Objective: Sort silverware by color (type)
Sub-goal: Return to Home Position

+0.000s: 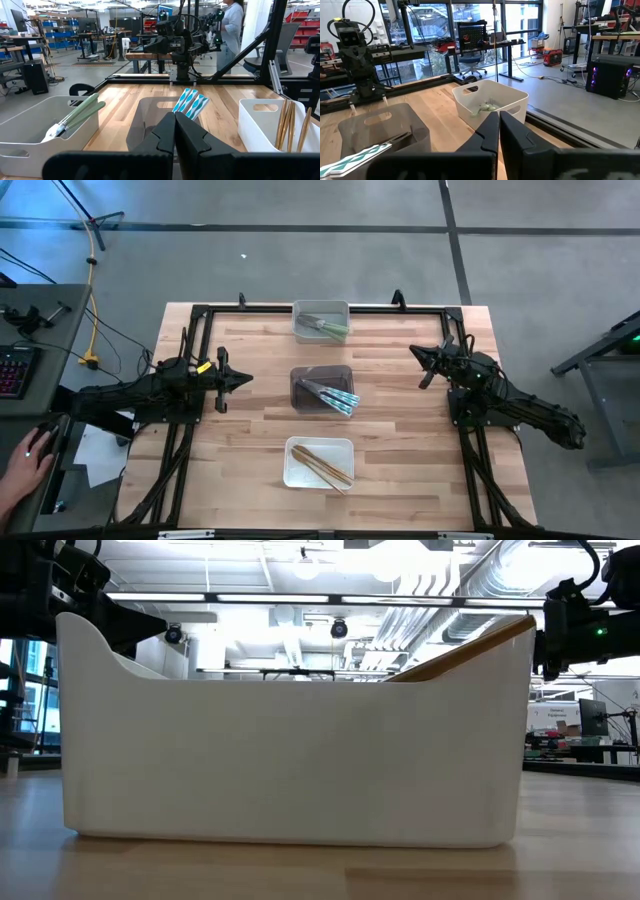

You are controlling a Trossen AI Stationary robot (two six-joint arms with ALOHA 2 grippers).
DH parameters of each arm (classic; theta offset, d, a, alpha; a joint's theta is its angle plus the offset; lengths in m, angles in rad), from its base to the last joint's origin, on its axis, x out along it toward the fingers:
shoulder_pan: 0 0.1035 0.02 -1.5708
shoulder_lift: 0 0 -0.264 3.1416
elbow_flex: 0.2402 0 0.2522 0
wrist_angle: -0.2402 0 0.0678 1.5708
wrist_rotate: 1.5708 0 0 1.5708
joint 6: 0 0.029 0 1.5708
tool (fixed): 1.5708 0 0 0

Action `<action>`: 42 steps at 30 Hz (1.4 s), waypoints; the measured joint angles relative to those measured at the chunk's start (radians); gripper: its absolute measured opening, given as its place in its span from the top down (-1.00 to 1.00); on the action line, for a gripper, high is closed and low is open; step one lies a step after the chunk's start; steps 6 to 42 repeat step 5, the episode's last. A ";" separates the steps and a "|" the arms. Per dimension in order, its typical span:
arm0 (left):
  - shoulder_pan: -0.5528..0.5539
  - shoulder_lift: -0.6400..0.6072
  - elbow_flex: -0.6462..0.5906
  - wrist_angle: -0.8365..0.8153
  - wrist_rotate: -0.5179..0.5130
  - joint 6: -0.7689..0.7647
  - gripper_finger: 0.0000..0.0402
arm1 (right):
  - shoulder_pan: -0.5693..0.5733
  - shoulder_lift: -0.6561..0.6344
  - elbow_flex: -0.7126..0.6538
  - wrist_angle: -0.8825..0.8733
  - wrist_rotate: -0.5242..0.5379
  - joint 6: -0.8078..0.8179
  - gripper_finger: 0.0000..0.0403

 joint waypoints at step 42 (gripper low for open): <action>0.000 0.000 0.000 0.000 0.000 0.000 1.00 | 0.000 0.000 0.000 0.000 0.000 0.000 1.00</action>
